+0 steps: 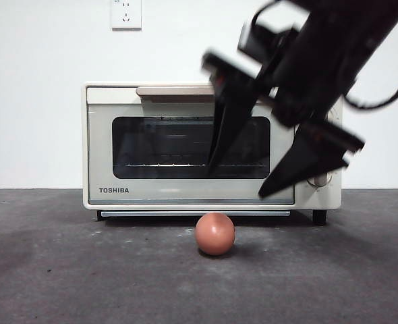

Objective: Eggoven

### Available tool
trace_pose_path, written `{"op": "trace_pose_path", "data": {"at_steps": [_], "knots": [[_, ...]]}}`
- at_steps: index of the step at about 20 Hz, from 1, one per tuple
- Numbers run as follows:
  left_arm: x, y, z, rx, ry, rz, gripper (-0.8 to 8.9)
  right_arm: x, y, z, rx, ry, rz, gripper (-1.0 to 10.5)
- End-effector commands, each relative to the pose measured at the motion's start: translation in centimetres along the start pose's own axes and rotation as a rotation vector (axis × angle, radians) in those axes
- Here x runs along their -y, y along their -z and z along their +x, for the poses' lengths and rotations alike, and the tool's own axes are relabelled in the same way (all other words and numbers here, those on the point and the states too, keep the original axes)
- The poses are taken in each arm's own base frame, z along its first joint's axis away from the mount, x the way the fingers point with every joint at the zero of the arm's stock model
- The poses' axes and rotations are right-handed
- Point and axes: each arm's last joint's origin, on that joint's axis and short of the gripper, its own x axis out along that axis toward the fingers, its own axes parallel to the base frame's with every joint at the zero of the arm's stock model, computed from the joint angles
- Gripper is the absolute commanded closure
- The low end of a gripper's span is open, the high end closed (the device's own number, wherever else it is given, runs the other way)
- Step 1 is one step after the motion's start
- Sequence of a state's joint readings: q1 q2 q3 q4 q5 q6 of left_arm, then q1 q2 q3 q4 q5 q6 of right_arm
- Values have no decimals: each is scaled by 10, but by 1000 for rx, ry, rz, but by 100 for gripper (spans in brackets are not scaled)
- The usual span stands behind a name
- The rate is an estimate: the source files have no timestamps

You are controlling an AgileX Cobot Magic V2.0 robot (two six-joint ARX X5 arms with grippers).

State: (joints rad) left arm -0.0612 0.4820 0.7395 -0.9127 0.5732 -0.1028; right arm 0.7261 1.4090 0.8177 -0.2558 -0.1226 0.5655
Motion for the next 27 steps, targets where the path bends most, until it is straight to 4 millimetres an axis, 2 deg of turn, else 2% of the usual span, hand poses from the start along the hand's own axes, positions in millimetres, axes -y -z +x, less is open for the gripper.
{"op": "trace_pose_path", "data": {"at_steps": [1, 6, 12, 18, 24, 27], "knots": [[4, -5, -3, 21, 15, 32, 806, -6, -8, 19, -9, 17, 18, 594], [5, -5, -3, 14, 29, 41, 806, -11, -22, 49, -61, 56, 17, 595], [6, -5, -2, 12, 35, 47, 806, -12, -18, 73, -125, 116, -8, 612], [6, -5, -2, 14, 35, 48, 806, -11, -17, 75, -115, 160, -20, 740], [6, -6, -2, 19, 36, 51, 806, -10, -14, 75, -144, 166, -42, 947], [5, -12, 0, 50, 41, 44, 806, -14, -18, 64, -132, 136, -69, 944]]}}
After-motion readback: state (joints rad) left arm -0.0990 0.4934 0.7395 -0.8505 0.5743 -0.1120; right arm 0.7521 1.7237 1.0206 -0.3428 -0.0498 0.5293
